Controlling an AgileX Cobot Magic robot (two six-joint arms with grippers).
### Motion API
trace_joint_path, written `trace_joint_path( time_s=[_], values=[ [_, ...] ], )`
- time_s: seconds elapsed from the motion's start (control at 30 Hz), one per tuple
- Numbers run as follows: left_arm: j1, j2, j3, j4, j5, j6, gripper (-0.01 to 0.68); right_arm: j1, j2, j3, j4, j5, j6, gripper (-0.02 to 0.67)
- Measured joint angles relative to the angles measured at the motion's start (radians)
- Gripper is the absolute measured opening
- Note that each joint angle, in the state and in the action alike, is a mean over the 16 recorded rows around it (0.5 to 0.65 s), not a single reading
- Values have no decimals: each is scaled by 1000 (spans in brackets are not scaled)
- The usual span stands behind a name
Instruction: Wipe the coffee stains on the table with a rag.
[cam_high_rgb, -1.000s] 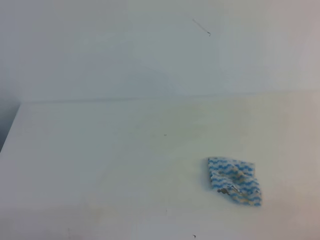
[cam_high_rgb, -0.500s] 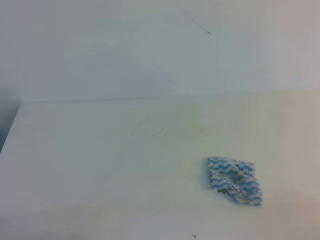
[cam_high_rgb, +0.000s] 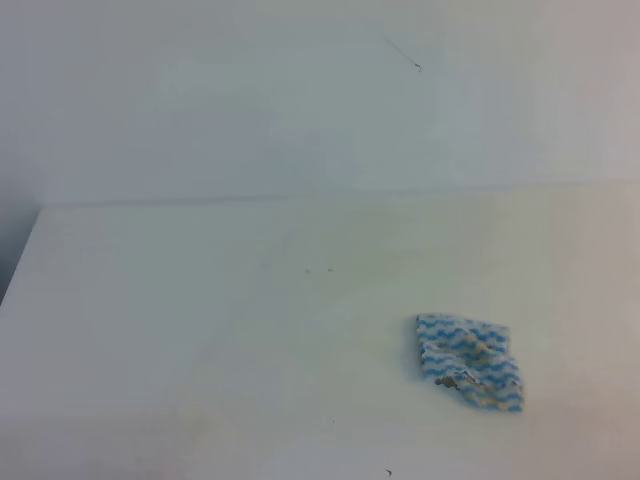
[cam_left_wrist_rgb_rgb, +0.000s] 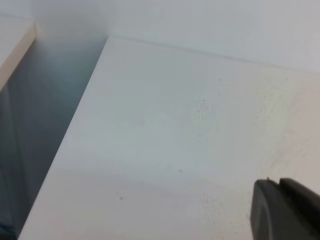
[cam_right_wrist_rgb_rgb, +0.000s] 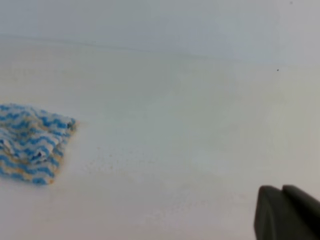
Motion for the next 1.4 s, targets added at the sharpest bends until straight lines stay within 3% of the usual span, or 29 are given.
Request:
trace_joint_path(
  time_s=[1.4],
  values=[
    [0,0,0,-2,0,0,-1,0,0,3,0,-2,0,-4]
  ],
)
